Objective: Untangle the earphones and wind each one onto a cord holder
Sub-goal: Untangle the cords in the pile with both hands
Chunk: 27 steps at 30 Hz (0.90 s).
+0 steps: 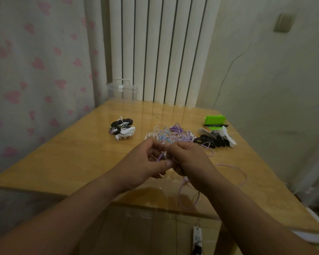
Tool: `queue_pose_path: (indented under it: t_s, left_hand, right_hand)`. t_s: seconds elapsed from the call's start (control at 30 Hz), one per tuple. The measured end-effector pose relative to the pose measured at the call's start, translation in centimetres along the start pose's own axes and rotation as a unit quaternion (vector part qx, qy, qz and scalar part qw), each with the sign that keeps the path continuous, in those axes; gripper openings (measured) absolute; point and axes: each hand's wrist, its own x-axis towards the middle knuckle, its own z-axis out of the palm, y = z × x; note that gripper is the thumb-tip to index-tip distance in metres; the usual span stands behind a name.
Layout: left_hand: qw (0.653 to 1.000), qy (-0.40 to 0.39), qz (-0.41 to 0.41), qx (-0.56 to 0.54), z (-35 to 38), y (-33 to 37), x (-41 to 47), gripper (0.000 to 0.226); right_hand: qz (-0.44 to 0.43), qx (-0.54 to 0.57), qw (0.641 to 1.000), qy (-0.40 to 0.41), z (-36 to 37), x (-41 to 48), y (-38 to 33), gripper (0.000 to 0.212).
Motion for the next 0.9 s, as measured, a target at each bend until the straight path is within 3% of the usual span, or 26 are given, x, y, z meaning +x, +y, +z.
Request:
queue_pose_path:
  t_s: [0.23, 0.47, 0.57, 0.7, 0.8, 0.9]
  left_hand:
    - [1.0, -0.012, -0.016, -0.019, 0.0, 0.1, 0.0, 0.016]
    - [0.991, -0.029, -0.061, -0.112, -0.4, 0.1, -0.2, 0.017]
    - [0.988, -0.022, -0.066, -0.138, -0.2, 0.2, -0.2, 0.015]
    - [0.987, -0.005, -0.072, -0.144, -0.1, 0.2, 0.0, 0.016]
    - [0.99, -0.005, -0.069, -0.126, -0.1, 0.0, 0.2, 0.016]
    - [0.992, -0.012, -0.068, -0.104, -0.1, -0.2, 0.2, 0.016]
  right_hand:
    - [-0.008, -0.023, 0.999, 0.024, -0.3, 0.1, 0.1, 0.033]
    - [-0.018, -0.063, 0.997, 0.036, -1.1, 0.2, 0.6, 0.041]
    - [-0.06, -0.142, 0.983, 0.097, -1.0, 0.1, 1.1, 0.024]
    - [-0.2, -0.243, 0.934, 0.17, -1.3, -0.3, 1.5, 0.01]
    - [-0.261, -0.301, 0.909, 0.126, -1.8, -0.9, 1.5, 0.014]
    - [-0.26, -0.349, 0.899, 0.043, -2.2, -0.9, 1.4, 0.02]
